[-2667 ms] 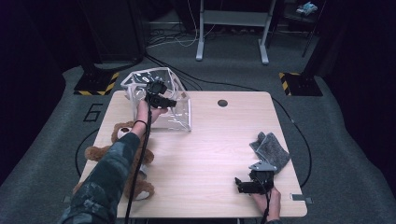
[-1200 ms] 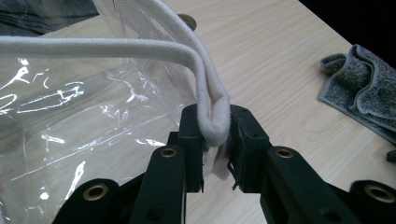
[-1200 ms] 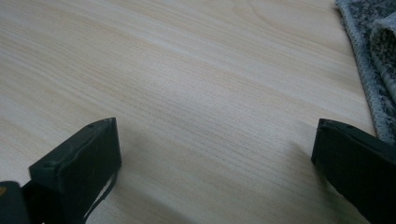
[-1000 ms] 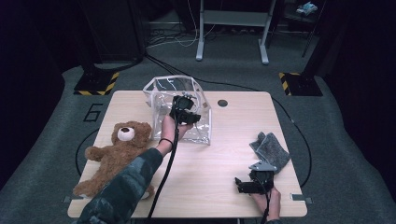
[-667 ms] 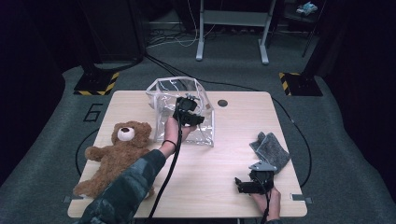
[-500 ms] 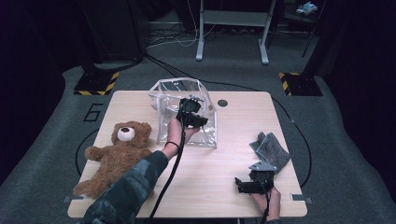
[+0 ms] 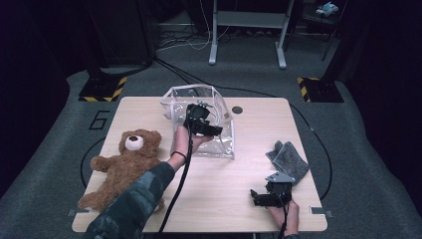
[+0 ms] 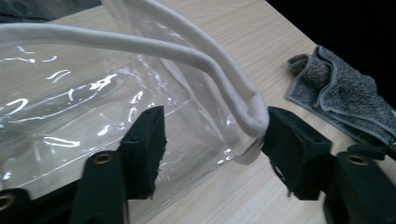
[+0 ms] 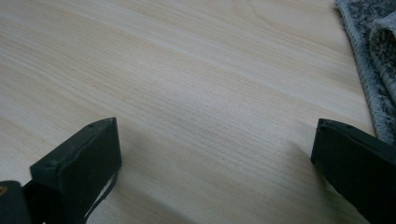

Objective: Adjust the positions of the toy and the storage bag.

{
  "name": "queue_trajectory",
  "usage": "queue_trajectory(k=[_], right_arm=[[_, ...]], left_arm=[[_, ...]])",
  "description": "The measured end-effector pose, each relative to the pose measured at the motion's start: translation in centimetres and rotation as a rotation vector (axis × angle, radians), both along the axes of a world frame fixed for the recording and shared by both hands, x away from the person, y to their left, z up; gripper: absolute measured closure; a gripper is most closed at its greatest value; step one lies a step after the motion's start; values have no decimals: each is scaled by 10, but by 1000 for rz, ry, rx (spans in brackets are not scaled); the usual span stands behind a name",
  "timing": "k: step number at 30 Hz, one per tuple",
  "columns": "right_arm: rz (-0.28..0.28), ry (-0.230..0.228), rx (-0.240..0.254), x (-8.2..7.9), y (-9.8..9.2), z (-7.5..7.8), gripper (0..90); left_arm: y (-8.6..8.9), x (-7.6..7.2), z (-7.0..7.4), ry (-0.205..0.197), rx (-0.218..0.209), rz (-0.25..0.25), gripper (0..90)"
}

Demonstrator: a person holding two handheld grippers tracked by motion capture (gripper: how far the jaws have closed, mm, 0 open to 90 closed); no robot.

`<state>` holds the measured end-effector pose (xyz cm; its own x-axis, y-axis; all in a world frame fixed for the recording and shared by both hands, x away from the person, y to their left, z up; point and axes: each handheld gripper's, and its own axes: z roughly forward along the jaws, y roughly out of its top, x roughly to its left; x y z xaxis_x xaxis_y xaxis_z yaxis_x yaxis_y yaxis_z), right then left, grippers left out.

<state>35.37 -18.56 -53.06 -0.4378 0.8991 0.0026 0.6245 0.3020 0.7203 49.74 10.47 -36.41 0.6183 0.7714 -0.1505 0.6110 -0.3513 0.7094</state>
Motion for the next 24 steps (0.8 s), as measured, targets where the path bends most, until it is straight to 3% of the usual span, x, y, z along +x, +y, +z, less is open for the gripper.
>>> queue_trajectory(k=[6, 15, 19, 24], right_arm=[[-3, 5, 1, 0, 0, 0, 9], [8, -14, -26, 0, 6, 3, 20], [40, -40, -29, 4, 18, 15, 41], [91, -64, -27, 21, 38, 33, 91]], left_arm=[[19, -1, 0, -7, 30, -2, 256], [47, -4, -2, 0, 36, 27, 201], [62, -6, -5, 8, 24, 55, 179], [80, -5, -12, 22, 19, 83, 148]])
